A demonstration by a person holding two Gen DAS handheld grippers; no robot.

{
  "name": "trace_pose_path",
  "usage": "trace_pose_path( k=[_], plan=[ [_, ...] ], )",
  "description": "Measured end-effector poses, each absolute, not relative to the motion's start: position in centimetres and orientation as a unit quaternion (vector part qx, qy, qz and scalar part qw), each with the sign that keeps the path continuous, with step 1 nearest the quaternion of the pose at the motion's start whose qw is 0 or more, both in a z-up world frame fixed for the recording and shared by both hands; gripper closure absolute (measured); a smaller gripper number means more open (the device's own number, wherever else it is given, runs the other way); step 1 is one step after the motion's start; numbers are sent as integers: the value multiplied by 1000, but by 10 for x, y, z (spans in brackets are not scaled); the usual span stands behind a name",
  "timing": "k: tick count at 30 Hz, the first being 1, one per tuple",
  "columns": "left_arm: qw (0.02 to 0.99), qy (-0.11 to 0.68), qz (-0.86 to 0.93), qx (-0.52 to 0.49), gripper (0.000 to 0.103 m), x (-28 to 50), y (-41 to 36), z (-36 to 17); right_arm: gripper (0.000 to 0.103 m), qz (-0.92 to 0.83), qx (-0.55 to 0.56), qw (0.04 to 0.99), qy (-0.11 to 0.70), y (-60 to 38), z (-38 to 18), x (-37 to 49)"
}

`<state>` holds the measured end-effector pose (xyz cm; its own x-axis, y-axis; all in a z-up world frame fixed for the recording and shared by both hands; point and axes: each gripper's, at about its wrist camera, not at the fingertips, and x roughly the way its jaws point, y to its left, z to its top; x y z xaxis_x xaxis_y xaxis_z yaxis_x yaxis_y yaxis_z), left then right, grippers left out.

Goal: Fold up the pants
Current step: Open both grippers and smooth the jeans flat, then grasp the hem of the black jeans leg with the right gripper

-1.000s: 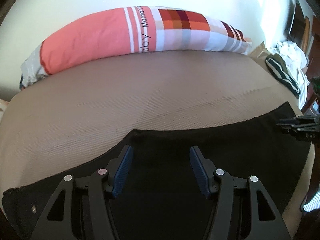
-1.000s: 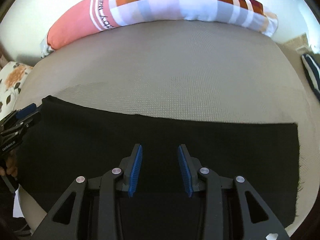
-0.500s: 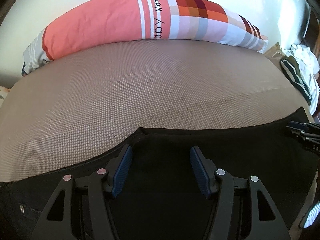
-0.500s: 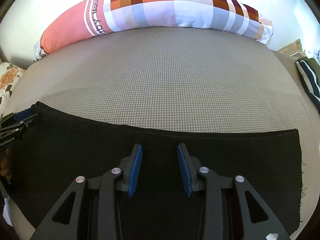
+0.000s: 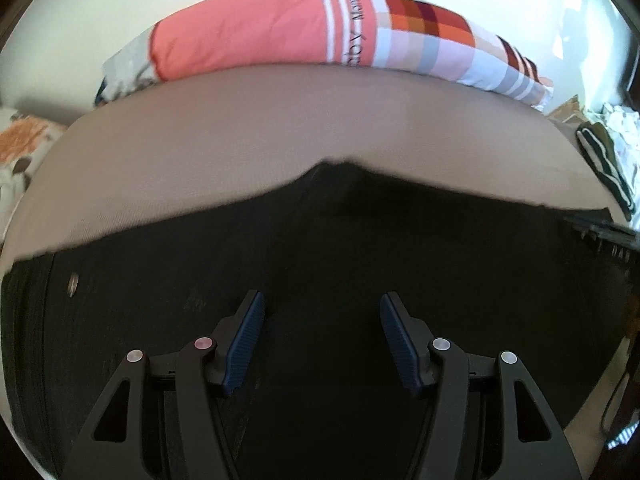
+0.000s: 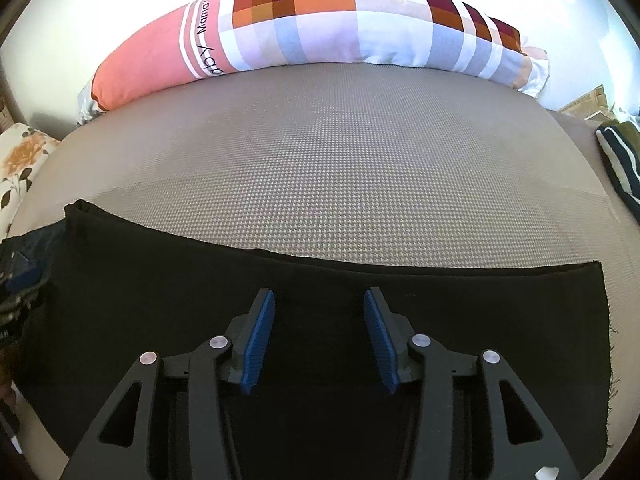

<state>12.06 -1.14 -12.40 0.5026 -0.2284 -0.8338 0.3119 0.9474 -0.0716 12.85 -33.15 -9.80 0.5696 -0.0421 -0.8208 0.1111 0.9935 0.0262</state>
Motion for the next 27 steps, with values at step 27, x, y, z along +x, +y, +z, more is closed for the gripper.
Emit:
trace_pose_path(
  k=[27],
  plan=[
    [882,448,-137,59,36,88,-7,-122,58,-122,149,855,481,-523,-93,-5]
  ],
)
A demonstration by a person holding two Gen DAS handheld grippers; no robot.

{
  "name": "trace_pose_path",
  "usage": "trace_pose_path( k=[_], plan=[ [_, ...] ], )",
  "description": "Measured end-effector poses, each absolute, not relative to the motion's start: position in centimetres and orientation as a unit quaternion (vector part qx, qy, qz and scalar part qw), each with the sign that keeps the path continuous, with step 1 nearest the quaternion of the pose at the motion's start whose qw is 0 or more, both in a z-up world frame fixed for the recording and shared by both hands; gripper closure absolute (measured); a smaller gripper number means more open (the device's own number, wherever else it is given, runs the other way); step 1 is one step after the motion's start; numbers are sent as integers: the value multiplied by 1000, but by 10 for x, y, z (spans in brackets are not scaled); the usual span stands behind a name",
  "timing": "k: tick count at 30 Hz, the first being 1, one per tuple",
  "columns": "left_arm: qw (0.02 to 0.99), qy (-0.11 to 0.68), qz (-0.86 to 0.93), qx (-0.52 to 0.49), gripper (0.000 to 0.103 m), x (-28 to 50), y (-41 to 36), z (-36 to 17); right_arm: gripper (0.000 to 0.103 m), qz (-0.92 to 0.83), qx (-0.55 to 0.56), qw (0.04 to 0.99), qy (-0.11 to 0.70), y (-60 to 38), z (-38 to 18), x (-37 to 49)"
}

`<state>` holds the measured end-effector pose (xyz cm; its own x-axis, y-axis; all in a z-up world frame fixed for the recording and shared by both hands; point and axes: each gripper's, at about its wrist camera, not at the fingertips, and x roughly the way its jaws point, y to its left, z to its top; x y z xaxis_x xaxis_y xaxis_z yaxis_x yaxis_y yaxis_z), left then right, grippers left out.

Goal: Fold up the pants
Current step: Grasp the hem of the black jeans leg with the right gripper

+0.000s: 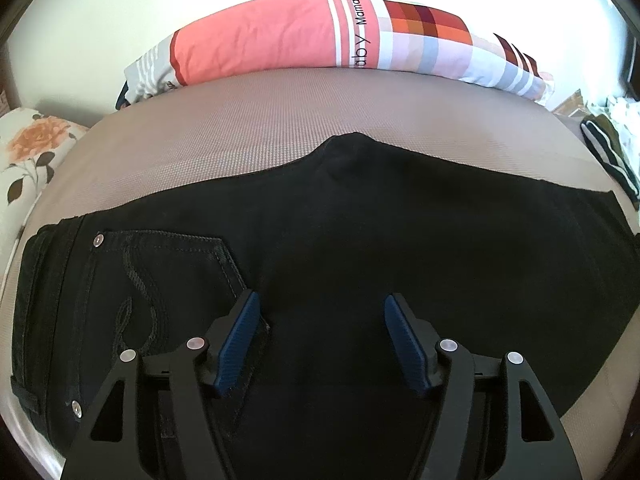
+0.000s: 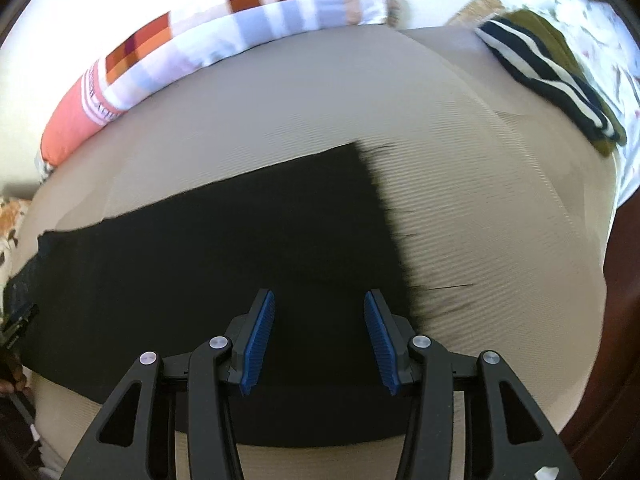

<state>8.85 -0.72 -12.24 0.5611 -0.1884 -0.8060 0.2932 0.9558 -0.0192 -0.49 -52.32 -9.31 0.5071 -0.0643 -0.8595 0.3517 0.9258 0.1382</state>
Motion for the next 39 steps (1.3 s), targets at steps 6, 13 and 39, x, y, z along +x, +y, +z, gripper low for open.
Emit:
trace_pose_path(
  k=[6,13,39],
  plan=[
    [867,470,-166,-13,35,83,-15,-114,57,-42,249,842,476,-583,-93,-13],
    [850,488,-196,5,35,73,-49,-119,58,27,320,813,486,-619,-108,-4],
    [864,472,-166,53,23,76,-74,-129,96,32,328,812,482,-601,-112,35]
  ],
)
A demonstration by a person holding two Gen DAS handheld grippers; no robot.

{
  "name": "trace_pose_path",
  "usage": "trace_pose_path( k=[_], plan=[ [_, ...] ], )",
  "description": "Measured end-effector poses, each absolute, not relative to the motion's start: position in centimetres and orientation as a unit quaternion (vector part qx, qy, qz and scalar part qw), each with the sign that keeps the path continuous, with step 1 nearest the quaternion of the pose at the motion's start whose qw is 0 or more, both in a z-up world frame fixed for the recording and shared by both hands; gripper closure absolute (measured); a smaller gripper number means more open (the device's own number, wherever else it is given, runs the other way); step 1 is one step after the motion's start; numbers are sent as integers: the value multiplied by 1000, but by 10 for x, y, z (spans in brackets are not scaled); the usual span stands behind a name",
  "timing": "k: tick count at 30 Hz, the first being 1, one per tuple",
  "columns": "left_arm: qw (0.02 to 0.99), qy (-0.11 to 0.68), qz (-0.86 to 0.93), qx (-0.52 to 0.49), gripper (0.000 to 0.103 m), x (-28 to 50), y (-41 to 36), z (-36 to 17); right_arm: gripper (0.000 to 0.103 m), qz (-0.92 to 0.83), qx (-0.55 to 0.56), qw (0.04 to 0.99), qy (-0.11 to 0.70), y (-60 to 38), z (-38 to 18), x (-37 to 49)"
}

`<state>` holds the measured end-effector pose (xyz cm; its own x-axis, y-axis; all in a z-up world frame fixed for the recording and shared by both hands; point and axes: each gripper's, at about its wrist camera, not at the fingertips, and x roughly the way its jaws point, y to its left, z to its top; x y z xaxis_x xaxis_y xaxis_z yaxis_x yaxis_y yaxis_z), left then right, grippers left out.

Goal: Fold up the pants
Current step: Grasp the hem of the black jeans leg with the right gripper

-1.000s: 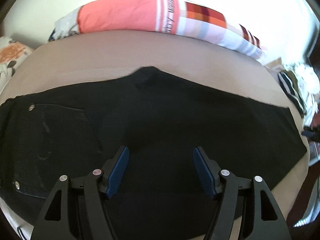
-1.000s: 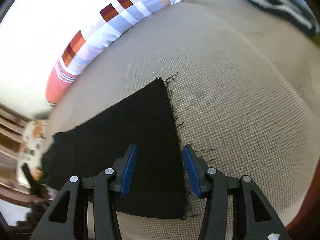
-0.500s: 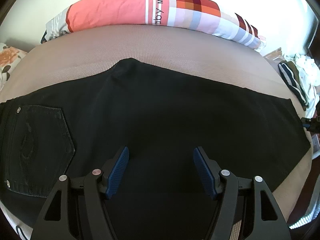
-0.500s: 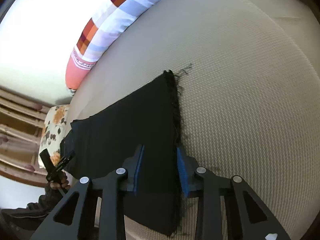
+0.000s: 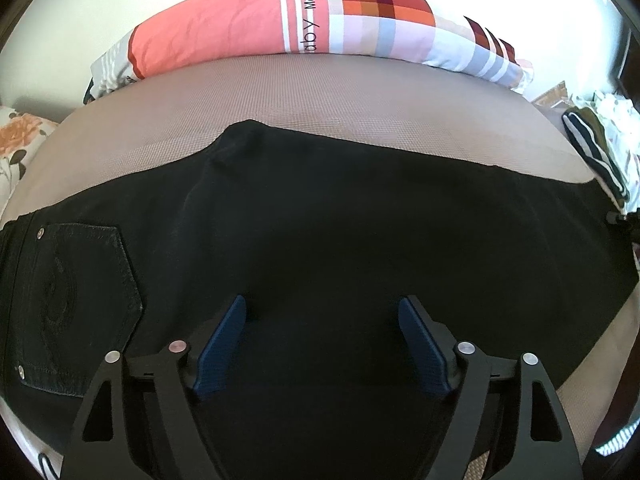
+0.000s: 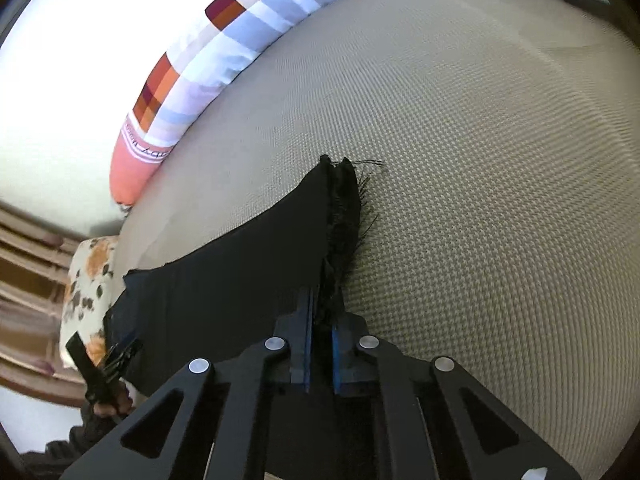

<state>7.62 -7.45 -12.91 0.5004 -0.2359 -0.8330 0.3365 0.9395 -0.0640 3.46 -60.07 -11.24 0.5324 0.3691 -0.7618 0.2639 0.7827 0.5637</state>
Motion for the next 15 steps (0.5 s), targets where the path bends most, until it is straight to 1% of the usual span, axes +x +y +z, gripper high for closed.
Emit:
trace_pose_path(
  k=[3,7,11,15],
  plan=[
    [863,473,-168,55,22,76,-75,-128,96,23,339,812,475,-588,-97,32],
    [860,480,-170,23,22,78,-62,-122,97,25,334,814,475,-559,-68,36],
    [869,468,-160,1,22,73,-41,-113,97,30,306,816,489,-513,-45,51],
    [881,448,-153,-7,22,63,-18,-103,97,52,292,815,498,-464,-33,73]
  ],
)
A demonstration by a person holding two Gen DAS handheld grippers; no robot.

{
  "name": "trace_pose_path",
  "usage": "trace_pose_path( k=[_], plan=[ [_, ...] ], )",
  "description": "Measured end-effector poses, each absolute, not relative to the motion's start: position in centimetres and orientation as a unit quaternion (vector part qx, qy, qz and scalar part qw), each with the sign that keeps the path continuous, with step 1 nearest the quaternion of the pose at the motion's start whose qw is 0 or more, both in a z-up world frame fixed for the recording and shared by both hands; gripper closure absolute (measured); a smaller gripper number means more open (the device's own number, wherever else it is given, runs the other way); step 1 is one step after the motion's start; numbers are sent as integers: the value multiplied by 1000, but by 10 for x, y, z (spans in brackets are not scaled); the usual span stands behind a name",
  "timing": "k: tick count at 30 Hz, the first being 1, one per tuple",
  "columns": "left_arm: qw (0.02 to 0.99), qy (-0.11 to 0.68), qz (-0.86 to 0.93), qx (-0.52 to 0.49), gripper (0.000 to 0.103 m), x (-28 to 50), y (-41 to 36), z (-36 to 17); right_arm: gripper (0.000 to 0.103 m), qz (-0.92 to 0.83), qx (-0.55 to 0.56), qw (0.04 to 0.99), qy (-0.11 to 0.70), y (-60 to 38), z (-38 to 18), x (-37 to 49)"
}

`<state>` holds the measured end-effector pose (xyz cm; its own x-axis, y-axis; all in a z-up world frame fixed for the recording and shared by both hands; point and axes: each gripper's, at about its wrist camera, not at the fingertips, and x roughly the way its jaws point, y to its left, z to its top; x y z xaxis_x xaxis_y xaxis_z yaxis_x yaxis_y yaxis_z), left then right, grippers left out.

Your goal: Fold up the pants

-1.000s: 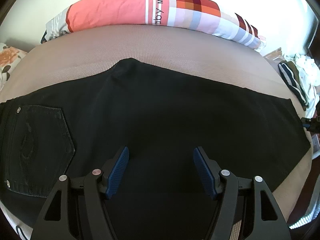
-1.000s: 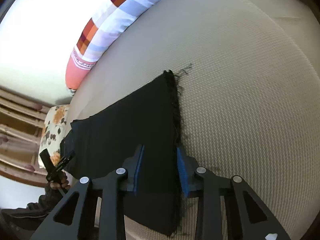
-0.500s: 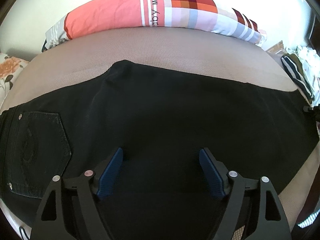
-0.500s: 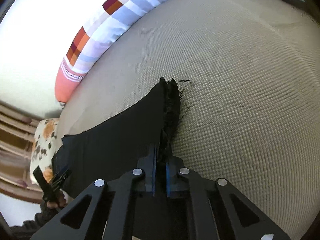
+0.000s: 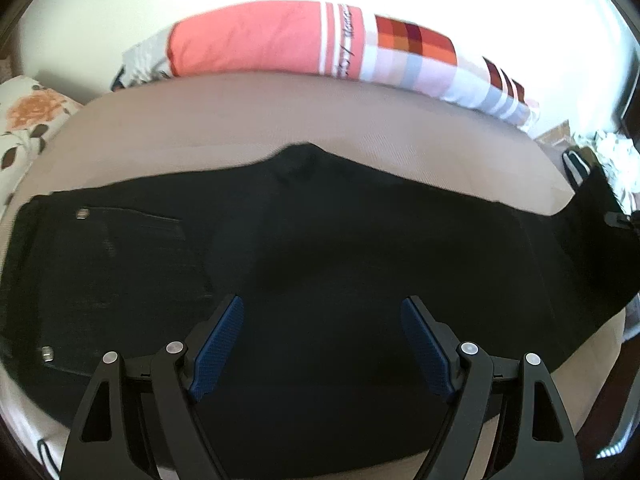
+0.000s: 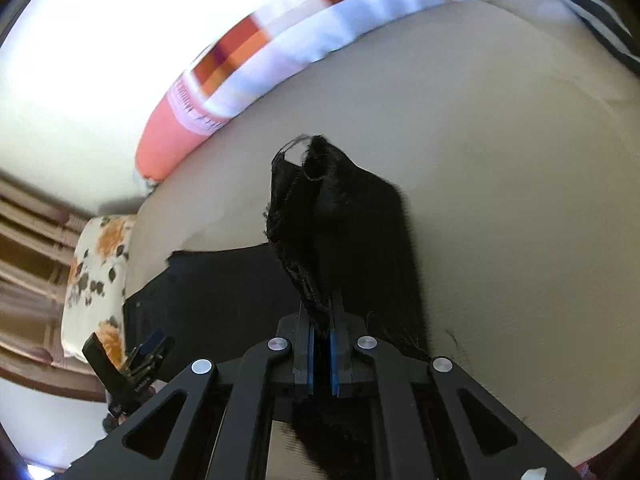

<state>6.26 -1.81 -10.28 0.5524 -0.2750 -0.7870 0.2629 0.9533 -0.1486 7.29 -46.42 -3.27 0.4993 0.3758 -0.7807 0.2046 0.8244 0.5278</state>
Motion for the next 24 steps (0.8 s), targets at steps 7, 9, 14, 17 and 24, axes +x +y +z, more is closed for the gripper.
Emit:
trace_pose_path(
  k=[7,9,14,17,24],
  plan=[
    [891,428,-150,-27,22,48,14,-93,97,98,262,814,509,-368,-37,123],
    [890,428,-153,-36,22,45,21,-91,97,114,253,811,515,-345,-44,134],
    [896,416,-149,-48,22,39,39,-84,97,140,207,806,537,-280,-64,160],
    [895,415,-149,-63,22,40,48,-82,97,157,197,796,550,-250,-80,170],
    [887,423,-161,-96,22,42,58,-82,90,164,132,798,565,-198,-103,179]
  ],
)
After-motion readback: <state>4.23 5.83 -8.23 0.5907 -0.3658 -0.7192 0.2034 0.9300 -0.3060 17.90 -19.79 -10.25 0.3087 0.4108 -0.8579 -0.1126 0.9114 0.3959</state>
